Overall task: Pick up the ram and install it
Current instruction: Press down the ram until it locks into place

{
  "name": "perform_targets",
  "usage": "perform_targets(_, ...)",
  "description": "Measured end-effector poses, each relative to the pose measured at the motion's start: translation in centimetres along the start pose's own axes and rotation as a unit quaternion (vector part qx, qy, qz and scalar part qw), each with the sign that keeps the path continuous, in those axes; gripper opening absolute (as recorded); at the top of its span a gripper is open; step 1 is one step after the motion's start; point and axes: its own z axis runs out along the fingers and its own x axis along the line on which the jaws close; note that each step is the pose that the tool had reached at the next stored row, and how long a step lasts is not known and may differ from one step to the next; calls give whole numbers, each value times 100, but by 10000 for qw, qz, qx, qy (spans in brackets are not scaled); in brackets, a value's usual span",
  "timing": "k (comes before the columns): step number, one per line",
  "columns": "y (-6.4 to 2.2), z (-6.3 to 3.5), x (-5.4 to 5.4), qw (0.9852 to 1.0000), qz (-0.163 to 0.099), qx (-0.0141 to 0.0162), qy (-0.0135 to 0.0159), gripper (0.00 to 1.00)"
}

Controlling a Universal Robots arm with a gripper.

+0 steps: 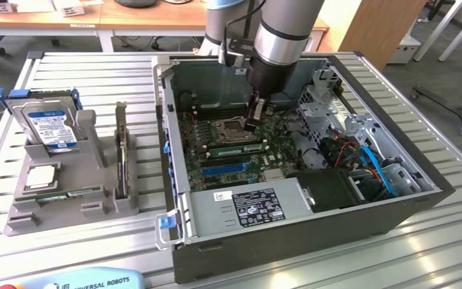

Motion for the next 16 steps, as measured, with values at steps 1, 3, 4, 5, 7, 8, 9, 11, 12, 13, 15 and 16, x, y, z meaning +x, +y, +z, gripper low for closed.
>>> perform_targets(1,0,0,0,10000,88,2,-5,10)
perform_targets(3,0,1,0,9996,267,6,-16,10)
perform_targets(4,0,0,0,9994,356,8,-21,10)
perform_targets(5,0,1,0,9990,453,10,-27,10)
perform_targets(7,0,1,0,9980,632,13,-38,10)
perform_targets(8,0,1,0,9974,720,16,-43,10)
perform_targets(9,0,1,0,9967,809,17,-48,10)
perform_targets(11,0,2,0,9951,992,21,-59,10)
perform_targets(12,0,2,0,9941,1082,23,-64,10)
perform_targets(13,0,2,0,9931,1170,25,-69,10)
perform_targets(15,0,2,0,9908,1348,29,-80,10)
perform_targets(16,0,2,0,9896,1437,31,-85,10)
